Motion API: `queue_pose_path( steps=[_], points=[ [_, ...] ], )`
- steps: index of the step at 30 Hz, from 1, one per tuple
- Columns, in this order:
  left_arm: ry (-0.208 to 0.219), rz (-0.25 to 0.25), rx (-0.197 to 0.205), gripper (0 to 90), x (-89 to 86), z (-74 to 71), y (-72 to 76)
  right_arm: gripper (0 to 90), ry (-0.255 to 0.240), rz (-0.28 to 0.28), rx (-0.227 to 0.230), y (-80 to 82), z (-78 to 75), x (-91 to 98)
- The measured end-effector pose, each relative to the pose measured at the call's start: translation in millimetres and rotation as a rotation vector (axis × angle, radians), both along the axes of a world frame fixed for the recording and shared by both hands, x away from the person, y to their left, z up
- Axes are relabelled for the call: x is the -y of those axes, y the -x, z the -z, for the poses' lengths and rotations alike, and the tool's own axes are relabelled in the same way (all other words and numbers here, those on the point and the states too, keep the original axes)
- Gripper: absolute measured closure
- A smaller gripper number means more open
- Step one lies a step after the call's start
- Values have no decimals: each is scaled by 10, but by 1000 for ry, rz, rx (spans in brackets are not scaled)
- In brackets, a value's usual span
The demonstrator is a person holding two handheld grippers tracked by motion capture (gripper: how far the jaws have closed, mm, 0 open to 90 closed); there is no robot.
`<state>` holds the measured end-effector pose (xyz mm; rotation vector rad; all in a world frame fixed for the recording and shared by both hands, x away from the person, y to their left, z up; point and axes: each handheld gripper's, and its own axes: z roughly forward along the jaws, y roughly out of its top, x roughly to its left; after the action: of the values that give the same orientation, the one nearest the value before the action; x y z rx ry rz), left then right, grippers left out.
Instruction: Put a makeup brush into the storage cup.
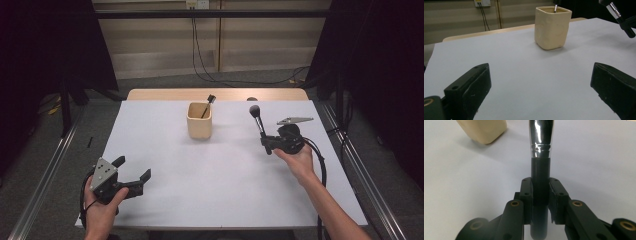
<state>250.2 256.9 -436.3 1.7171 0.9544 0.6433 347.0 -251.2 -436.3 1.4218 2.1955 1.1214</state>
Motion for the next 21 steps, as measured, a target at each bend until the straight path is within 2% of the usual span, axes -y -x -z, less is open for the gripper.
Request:
queue_pose_path(
  steps=[6,12,17,21],
  points=[
    [0,4,7,31,12,-10,15,757,-35,-6,76,45,21,14],
    [-14,16,10,32,12,-18,25,756,-92,-26,108,76,18,40],
    [-4,17,14,31,3,-23,39,756,-154,-55,170,114,-12,61],
    [13,23,11,31,13,-25,41,756,-170,-77,203,147,-32,40]
  ],
)
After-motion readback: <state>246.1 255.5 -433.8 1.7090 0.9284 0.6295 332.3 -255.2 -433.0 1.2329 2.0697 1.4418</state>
